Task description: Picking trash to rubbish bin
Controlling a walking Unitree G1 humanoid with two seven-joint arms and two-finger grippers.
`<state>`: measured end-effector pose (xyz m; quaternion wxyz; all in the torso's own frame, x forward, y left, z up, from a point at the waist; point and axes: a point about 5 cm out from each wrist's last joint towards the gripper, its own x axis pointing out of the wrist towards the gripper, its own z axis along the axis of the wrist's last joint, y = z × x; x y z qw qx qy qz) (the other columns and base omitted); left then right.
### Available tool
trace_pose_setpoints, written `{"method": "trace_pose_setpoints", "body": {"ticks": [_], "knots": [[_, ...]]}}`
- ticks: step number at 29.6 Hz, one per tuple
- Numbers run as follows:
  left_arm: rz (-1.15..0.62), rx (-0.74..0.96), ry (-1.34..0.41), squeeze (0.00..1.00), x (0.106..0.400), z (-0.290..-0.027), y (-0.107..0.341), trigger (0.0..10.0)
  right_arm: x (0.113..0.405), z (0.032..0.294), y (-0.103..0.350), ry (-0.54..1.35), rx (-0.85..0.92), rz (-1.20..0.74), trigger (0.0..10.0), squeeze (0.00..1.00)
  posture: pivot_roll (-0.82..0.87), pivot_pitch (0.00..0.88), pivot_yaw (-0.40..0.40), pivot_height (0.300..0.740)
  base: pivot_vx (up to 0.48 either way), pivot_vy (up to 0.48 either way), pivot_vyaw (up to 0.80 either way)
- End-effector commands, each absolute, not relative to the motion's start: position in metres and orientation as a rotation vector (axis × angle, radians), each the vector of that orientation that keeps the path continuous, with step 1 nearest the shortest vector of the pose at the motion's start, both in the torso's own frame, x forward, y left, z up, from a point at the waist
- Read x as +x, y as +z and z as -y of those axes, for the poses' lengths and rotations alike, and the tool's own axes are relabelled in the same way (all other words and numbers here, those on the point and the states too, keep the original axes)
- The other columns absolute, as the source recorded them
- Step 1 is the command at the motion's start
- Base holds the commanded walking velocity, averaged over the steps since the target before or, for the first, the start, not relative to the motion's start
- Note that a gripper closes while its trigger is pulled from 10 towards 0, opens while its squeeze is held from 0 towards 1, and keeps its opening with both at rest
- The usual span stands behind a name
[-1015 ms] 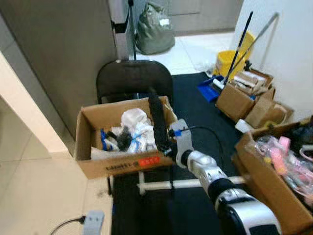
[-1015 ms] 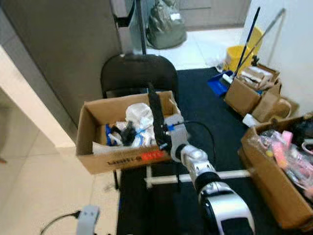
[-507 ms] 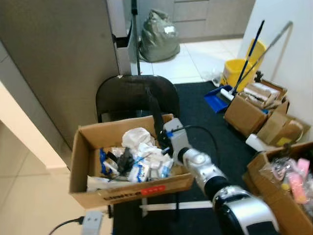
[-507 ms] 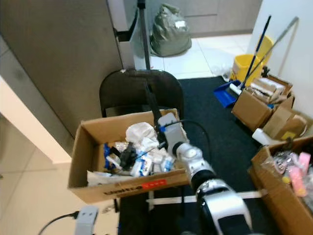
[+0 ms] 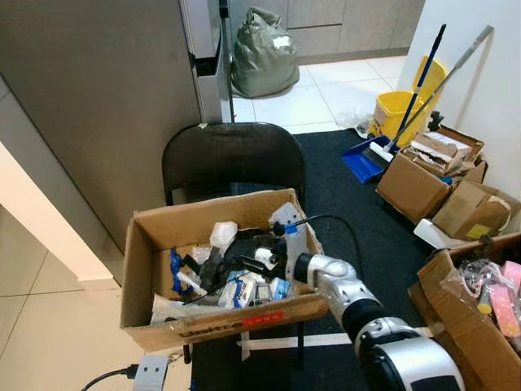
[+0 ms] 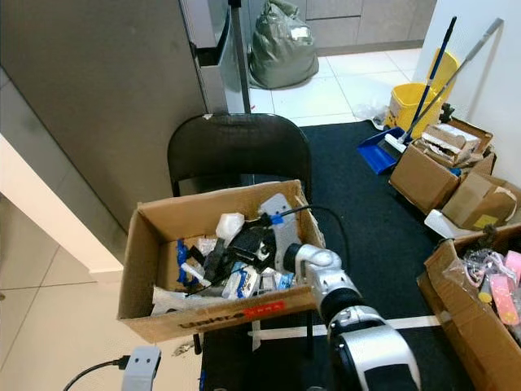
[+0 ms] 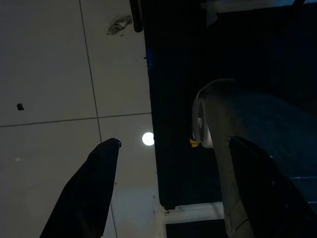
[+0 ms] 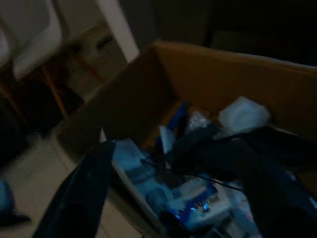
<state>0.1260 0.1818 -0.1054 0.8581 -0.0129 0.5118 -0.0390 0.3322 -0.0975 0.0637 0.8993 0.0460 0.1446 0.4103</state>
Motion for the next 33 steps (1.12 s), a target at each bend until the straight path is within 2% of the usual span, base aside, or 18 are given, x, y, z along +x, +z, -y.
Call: {"method": "trace_pose_setpoints", "body": {"ticks": [1,2,3,5,6,8,11,14,17,19,22,26,28,29,31,33], "knots": [[-1.149,-0.016,-0.097,0.0,0.11,-0.18,-0.111,10.0,0.335,0.098,0.07,0.853,0.166,-0.278,10.0,1.0,0.01,0.045,0.075,0.74,0.0,0.0,0.0],[-1.149,-0.016,-0.097,0.0,0.109,-0.18,-0.111,10.0,0.334,0.098,0.071,0.889,0.21,-0.277,10.0,0.64,0.01,0.045,0.075,0.74,0.0,0.0,0.0],[-1.152,-0.016,-0.095,0.0,0.109,-0.18,-0.111,10.0,0.326,0.097,0.075,1.05,0.324,-0.272,10.0,0.0,0.01,0.039,0.072,0.74,0.0,0.0,0.0],[-1.153,-0.016,-0.094,0.0,0.109,-0.18,-0.111,10.0,0.322,0.098,0.076,1.121,0.37,-0.268,10.0,0.0,0.01,0.039,0.072,0.74,0.0,0.0,0.0],[-1.155,-0.015,-0.094,0.0,0.109,-0.179,-0.112,10.0,0.304,0.102,0.073,1.315,0.43,-0.297,10.0,0.0,0.01,0.037,0.071,0.74,0.0,0.0,0.0],[-1.157,-0.011,-0.095,0.0,0.108,-0.179,-0.112,10.0,0.291,0.105,0.066,1.42,0.426,-0.351,10.0,0.0,0.01,0.037,0.072,0.74,0.0,0.0,0.0],[-1.159,-0.006,-0.097,0.0,0.108,-0.18,-0.112,10.0,0.273,0.108,0.049,1.5,0.374,-0.471,10.0,0.0,0.01,0.037,0.072,0.74,0.0,0.0,0.0],[-1.163,0.001,-0.1,0.0,0.107,-0.18,-0.112,10.0,0.261,0.114,0.03,1.504,0.3,-0.596,10.0,0.0,0.0,0.039,0.077,0.74,0.0,0.0,0.0],[-1.169,0.011,-0.109,0.0,0.107,-0.18,-0.112,10.0,0.243,0.133,-0.006,1.365,0.103,-0.827,10.0,0.0,0.0,0.045,0.083,0.74,0.0,0.0,0.0],[-1.17,0.013,-0.109,0.0,0.107,-0.18,-0.112,10.0,0.241,0.137,-0.011,1.326,0.074,-0.852,10.0,0.0,0.0,0.045,0.083,0.74,0.0,0.0,0.0],[-1.175,0.011,-0.103,0.0,0.106,-0.18,-0.113,10.0,0.225,0.156,-0.029,1.195,0.003,-0.989,10.0,0.0,0.01,0.048,0.084,0.74,-0.28,0.0,0.0],[-1.178,0.012,-0.103,0.0,0.105,-0.18,-0.113,10.0,0.215,0.168,-0.038,1.115,-0.012,-1.056,10.0,0.0,0.0,0.048,0.085,0.74,-0.328,0.0,0.0],[-1.18,0.012,-0.102,0.0,0.104,-0.18,-0.113,10.0,0.209,0.182,-0.05,0.961,-0.165,-1.098,10.0,0.0,0.0,0.048,0.085,0.74,-0.33,0.0,0.0],[-1.18,0.012,-0.102,0.0,0.104,-0.18,-0.113,10.0,0.209,0.182,-0.05,0.961,-0.165,-1.098,10.0,0.0,0.0,0.048,0.085,0.74,-0.33,0.0,0.0],[-1.182,0.012,-0.101,0.0,0.104,-0.179,-0.113,10.0,0.202,0.193,-0.061,0.789,-0.246,-1.123,10.0,0.0,0.0,0.053,0.086,0.74,-0.33,0.0,0.0],[-1.182,0.012,-0.101,0.0,0.104,-0.179,-0.113,10.0,0.202,0.193,-0.061,0.789,-0.246,-1.123,10.0,0.0,0.0,0.053,0.086,0.74,-0.33,0.0,0.0]]}}
